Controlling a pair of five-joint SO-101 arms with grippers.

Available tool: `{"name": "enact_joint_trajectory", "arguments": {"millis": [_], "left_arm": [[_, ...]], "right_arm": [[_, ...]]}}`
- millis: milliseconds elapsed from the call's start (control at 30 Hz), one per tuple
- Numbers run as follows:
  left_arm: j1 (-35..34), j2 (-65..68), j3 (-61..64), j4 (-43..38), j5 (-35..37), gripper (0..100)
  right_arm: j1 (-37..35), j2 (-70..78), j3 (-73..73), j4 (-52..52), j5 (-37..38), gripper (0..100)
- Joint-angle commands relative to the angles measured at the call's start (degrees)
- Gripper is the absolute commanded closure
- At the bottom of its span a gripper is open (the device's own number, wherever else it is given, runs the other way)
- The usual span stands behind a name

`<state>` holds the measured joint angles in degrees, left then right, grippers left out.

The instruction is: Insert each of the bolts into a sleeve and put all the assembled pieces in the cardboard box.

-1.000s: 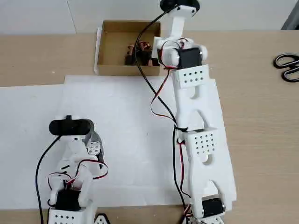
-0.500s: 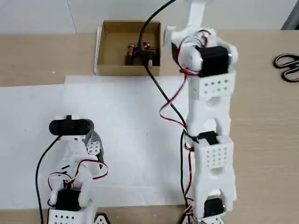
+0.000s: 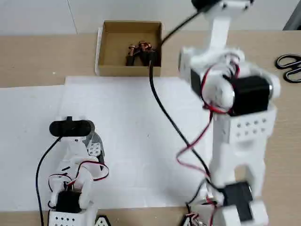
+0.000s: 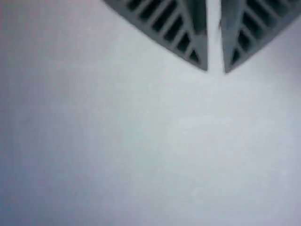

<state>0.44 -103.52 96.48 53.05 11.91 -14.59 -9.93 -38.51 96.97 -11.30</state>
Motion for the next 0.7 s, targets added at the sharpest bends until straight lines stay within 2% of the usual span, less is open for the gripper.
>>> {"name": "enact_joint_trajectory", "arguments": {"millis": [0,400,500,667], "left_arm": [[0.2,-0.4,-0.6,-0.1,0.0,99],[0.2,-0.4,-0.6,-0.1,0.0,99],[0.2,-0.4,-0.6,-0.2,0.0,99],[0.2,-0.4,-0.6,-0.2,0.0,99]], "right_arm": [[0.5,-12.4,20.9,-3.4,0.1,99.5],[0.4,-51.3,84.8,-27.0,0.2,99.5],[0.2,-59.6,96.0,-32.3,0.3,99.5],[0.4,-67.8,107.3,-34.3,0.3,99.6]]}}
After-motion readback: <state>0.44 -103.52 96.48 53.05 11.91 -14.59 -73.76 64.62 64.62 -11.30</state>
